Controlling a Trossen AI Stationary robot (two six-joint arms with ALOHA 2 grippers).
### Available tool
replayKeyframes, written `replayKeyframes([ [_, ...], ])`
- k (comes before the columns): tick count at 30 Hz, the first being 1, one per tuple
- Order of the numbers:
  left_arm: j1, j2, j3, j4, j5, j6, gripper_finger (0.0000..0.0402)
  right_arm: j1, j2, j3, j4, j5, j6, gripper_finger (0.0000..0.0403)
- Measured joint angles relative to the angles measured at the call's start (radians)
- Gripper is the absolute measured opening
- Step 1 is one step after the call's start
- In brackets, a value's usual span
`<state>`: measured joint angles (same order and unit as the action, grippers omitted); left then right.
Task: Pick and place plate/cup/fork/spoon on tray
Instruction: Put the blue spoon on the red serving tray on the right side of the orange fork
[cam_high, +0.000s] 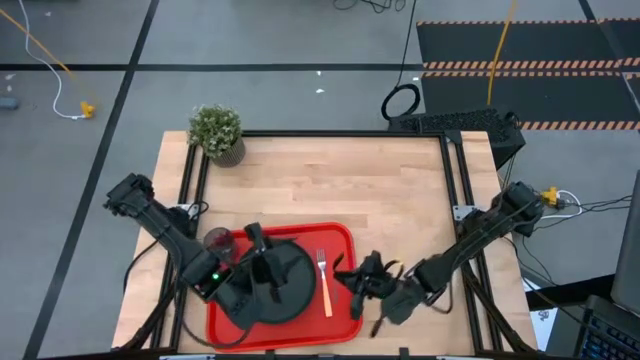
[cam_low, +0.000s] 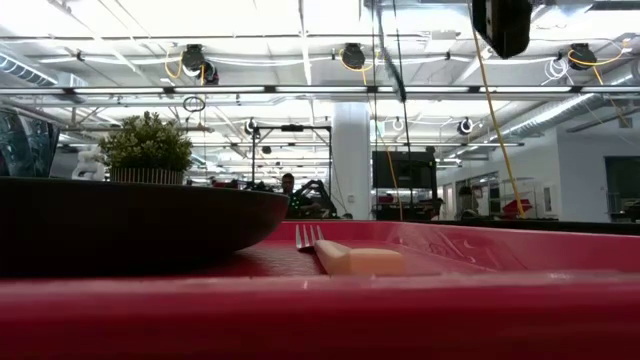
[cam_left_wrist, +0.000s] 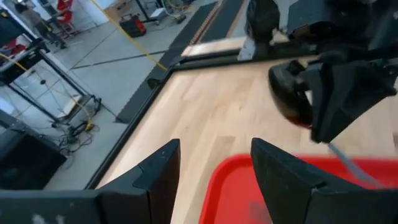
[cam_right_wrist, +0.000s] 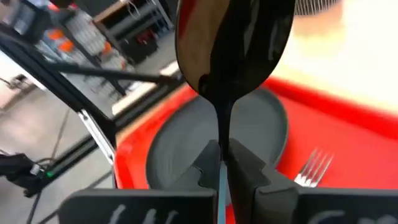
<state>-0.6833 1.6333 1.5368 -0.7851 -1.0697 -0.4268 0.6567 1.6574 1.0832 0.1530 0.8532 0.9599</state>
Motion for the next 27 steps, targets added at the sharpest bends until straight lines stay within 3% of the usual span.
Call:
replayKeyframes([
  [4, -0.056, 0.000, 0.000, -0.219, -0.032, -0.162, 0.0200, -0.008, 0.101, 0.130, -0.126, -0.041, 0.123, 0.0002],
  [8, -0.124, 0.000, -0.009, -0.467, -0.052, -0.417, 0.0200, -0.033, 0.194, 0.247, -0.241, -0.117, 0.238, 0.0002],
  [14, -0.192, 0.000, -0.035, -0.700, -0.084, -0.684, 0.0200, -0.077, 0.292, 0.375, -0.431, -0.322, 0.398, 0.0002],
  [21, -0.220, 0.000, -0.037, -0.750, -0.083, -0.807, 0.0200, -0.100, 0.301, 0.418, -0.640, -0.486, 0.563, 0.0002],
  [27, -0.233, 0.000, -0.056, -0.713, -0.083, -0.813, 0.0200, -0.120, 0.296, 0.418, -0.706, -0.518, 0.663, 0.0002],
])
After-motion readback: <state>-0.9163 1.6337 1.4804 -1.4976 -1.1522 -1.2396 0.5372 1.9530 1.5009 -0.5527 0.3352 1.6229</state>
